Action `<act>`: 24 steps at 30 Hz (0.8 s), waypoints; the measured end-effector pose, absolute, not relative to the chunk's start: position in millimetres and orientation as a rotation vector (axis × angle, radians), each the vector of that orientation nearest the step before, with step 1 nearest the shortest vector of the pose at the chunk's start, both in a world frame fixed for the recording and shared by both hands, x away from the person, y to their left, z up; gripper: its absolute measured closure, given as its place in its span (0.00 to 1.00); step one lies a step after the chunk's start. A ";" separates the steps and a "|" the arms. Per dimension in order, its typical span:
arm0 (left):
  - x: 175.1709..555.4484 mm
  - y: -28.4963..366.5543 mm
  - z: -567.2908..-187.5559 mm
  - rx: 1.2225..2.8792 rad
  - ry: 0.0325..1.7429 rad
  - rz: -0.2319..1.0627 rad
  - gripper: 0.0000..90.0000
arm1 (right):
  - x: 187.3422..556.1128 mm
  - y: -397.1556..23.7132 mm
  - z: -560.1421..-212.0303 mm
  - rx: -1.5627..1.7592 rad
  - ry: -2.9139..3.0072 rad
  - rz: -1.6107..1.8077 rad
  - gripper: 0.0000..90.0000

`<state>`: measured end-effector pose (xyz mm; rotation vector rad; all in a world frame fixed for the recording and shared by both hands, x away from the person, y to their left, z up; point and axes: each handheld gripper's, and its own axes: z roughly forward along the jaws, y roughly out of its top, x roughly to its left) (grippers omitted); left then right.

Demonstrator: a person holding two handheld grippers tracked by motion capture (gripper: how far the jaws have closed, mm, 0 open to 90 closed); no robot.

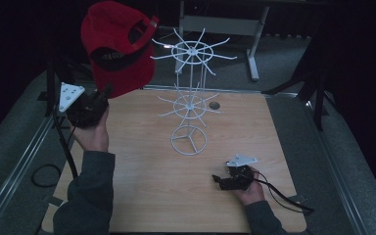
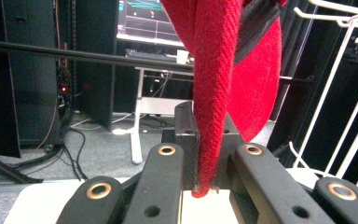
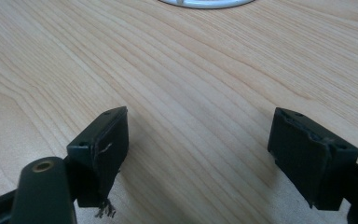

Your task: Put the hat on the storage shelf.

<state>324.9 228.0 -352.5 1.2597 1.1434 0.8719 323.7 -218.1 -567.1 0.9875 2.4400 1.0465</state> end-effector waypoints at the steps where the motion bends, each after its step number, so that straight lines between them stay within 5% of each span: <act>1: 323.4 227.7 -351.3 1.256 1.138 0.873 0.95 | 323.7 -218.1 -567.1 0.987 2.440 1.047 0.22; 24: 315.1 220.2 -341.2 1.260 1.083 0.902 0.95 | 323.9 -218.1 -567.1 0.986 2.440 1.048 0.22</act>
